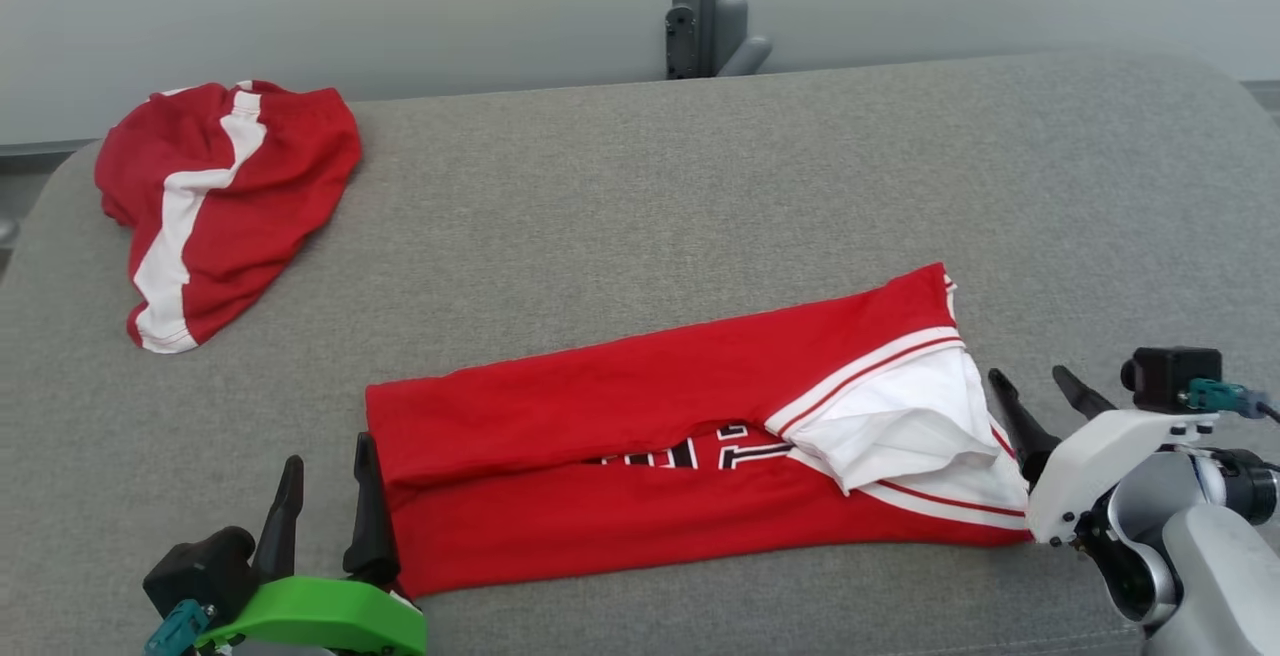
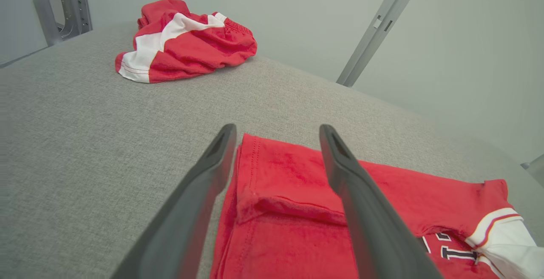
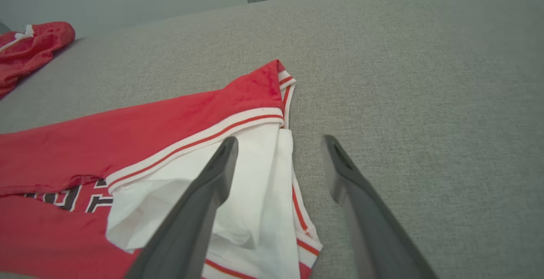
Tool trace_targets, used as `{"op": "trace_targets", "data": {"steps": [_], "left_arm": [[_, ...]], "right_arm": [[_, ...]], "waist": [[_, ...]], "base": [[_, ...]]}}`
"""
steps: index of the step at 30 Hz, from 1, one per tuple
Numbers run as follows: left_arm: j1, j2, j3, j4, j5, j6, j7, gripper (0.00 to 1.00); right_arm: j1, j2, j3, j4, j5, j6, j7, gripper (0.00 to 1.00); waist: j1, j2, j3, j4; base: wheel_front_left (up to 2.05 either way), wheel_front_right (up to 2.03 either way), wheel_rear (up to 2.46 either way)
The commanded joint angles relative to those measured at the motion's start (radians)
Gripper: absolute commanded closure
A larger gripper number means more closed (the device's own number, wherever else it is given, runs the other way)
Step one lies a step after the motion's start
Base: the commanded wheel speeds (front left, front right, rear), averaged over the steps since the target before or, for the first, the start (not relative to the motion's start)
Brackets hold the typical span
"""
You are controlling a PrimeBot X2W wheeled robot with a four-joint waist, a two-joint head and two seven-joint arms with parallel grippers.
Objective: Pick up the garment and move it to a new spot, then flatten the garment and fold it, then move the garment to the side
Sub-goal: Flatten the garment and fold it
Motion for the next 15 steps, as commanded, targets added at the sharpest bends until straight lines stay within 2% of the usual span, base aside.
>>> {"op": "trace_targets", "data": {"steps": [1,10,15], "left_arm": [[0.008,0.002,-0.001,-0.003,0.017,0.004,-0.001,0.0],[0.019,0.004,-0.004,-0.014,0.012,0.007,0.005,0.0],[0.011,0.003,-0.004,-0.018,0.01,0.007,0.002,0.0]], "right_arm": [[-0.025,0.005,0.001,0.038,-0.013,-0.001,0.006,0.0],[-0.123,0.044,-0.019,0.299,-0.049,-0.001,0.029,0.0],[-0.186,0.039,-0.029,0.428,-0.061,-0.001,0.041,0.0]], "waist": [[0.0001,0.0116,-0.017,0.041],[0.0001,0.0116,-0.018,0.11],[0.0001,0.0116,-0.007,0.132]], "base": [[0.0,0.0,0.0],[0.0,0.0,0.0],[0.0,0.0,0.0]]}}
